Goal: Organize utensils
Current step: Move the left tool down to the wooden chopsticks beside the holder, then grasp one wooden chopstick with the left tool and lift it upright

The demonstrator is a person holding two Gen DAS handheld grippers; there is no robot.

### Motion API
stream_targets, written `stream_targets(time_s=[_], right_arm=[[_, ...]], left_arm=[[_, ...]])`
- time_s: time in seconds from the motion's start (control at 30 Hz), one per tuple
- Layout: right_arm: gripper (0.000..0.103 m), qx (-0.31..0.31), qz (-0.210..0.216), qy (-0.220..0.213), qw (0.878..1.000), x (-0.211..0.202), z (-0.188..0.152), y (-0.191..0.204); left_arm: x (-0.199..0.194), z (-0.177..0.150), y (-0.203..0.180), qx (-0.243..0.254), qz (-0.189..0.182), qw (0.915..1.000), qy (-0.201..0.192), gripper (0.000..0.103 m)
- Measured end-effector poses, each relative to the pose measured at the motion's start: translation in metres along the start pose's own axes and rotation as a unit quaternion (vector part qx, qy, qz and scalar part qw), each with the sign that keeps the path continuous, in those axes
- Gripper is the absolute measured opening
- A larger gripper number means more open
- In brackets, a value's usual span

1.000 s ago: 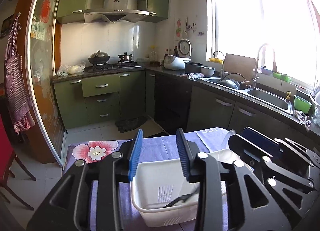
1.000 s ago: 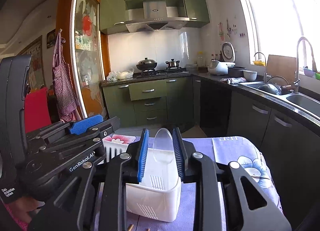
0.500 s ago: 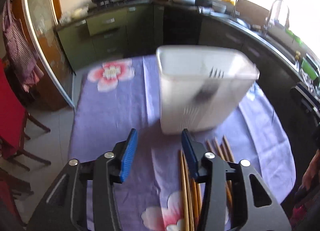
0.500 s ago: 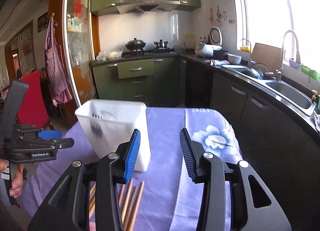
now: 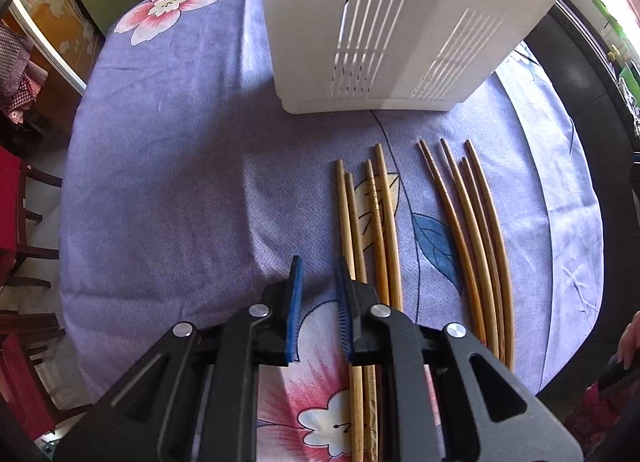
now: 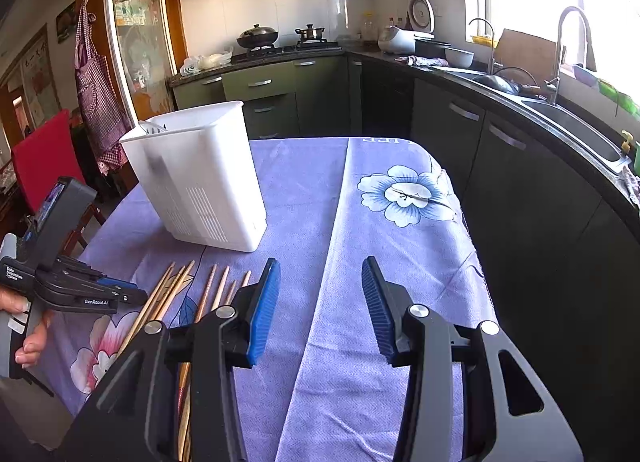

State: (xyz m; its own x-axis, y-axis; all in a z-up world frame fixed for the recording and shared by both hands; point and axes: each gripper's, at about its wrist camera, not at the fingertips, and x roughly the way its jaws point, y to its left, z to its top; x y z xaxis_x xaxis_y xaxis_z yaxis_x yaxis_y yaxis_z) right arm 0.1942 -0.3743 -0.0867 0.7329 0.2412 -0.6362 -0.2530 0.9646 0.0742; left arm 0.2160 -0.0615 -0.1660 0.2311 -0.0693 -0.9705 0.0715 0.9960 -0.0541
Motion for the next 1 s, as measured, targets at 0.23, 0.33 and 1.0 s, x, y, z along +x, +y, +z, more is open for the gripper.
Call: stream_targets(time_s=[0.23, 0.33, 1.0], right_arm=[[0.043, -0.003, 0.007, 0.011, 1.0, 0.008, 0.004, 0.003], [0.043, -0.015, 0.011, 0.026, 1.0, 0.014, 0.004, 0.011], [0.036, -0.064, 0.059, 0.2, 0.976, 0.101, 0.01, 0.055]], left_arm=[[-0.001, -0.006, -0.01, 0.025, 0.017, 0.9995, -0.001, 0.016], [-0.002, -0.007, -0.01, 0.028, 0.018, 0.9994, 0.002, 0.016], [0.004, 0.013, -0.004, 0.035, 0.015, 0.9993, 0.006, 0.006]])
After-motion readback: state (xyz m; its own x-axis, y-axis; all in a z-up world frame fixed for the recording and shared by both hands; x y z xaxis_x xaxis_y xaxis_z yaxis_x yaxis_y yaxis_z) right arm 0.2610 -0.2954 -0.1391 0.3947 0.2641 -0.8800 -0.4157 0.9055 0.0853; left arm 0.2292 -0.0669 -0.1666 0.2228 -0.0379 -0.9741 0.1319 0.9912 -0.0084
